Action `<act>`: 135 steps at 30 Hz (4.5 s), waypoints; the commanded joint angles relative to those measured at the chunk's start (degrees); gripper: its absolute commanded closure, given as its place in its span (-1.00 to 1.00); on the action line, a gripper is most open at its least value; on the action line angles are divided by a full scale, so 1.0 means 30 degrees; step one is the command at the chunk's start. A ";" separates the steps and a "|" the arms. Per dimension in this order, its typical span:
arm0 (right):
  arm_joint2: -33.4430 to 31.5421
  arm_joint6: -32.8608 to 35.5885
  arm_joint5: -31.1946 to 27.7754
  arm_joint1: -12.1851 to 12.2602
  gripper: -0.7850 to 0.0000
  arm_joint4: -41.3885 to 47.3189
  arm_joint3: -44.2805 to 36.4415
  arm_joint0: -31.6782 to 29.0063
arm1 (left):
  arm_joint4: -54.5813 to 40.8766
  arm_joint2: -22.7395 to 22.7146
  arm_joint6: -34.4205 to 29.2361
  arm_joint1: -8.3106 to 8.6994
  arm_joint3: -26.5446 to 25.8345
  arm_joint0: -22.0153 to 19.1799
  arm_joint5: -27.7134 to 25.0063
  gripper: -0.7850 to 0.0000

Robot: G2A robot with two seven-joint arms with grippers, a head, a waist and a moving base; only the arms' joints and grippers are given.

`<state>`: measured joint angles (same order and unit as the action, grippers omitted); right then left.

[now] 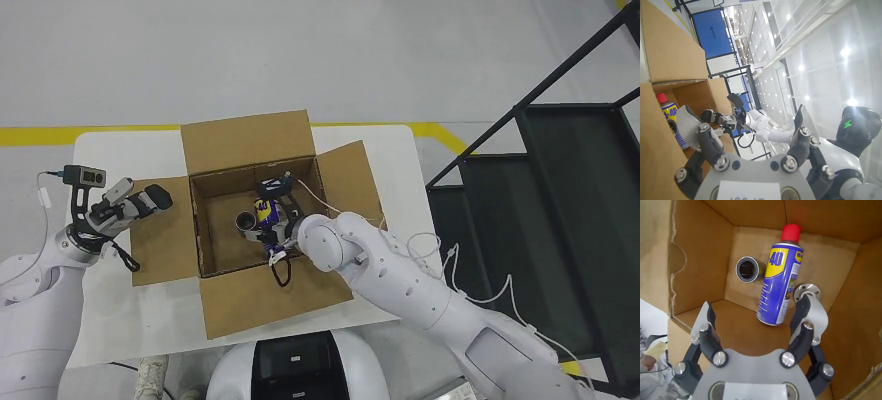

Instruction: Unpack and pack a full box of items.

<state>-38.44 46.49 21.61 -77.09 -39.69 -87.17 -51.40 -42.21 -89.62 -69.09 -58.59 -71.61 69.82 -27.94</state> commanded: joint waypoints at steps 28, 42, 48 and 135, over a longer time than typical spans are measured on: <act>0.2288 0.0347 -0.1086 -0.1480 -1.00 0.0011 0.2020 0.2309 | 0.0000 0.0000 0.0000 0.0000 0.0000 0.0000 0.0000 -1.00; 0.4177 -0.0100 -0.1645 -0.4021 -1.00 0.1609 0.6956 0.4851 | 0.0000 0.0000 0.0000 0.0000 0.0000 0.0000 0.0000 -1.00; 0.4477 -0.0124 -0.1218 -0.4742 -1.00 0.1498 0.8179 0.5293 | 0.0000 0.0000 0.0000 0.0000 0.0000 0.0000 0.0000 -1.00; -0.7278 0.6208 -0.5711 -0.1991 1.00 -0.8526 -0.8573 -0.5814 | 0.0000 0.0000 0.0000 0.0000 0.0000 0.0000 0.0000 -1.00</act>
<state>-59.53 64.97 4.69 -83.24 -65.09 -111.61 -67.99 -42.20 -89.62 -69.09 -58.59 -71.61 69.82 -27.94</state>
